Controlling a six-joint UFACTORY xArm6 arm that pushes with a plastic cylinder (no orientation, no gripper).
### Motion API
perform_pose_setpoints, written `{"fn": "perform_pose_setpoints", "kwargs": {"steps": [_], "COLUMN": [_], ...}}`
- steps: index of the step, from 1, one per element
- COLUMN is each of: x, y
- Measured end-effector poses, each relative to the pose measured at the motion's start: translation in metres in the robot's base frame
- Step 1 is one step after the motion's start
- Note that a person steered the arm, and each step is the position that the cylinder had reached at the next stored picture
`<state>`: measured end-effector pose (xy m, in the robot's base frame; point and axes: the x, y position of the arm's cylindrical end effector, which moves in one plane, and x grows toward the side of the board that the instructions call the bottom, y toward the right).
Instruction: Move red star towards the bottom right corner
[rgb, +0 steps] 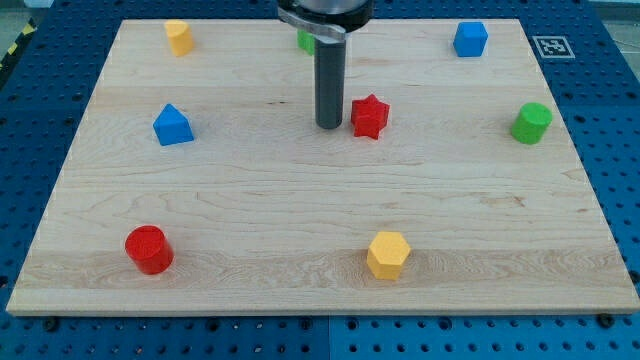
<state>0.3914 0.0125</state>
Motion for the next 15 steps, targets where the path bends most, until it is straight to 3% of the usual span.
{"fn": "perform_pose_setpoints", "kwargs": {"steps": [2,4,7,9,12,13,15], "x": [-0.001,-0.035,-0.003,0.014,0.028,0.012,0.038], "y": [0.033,0.034,0.070,0.022,0.078,0.084,0.120]}}
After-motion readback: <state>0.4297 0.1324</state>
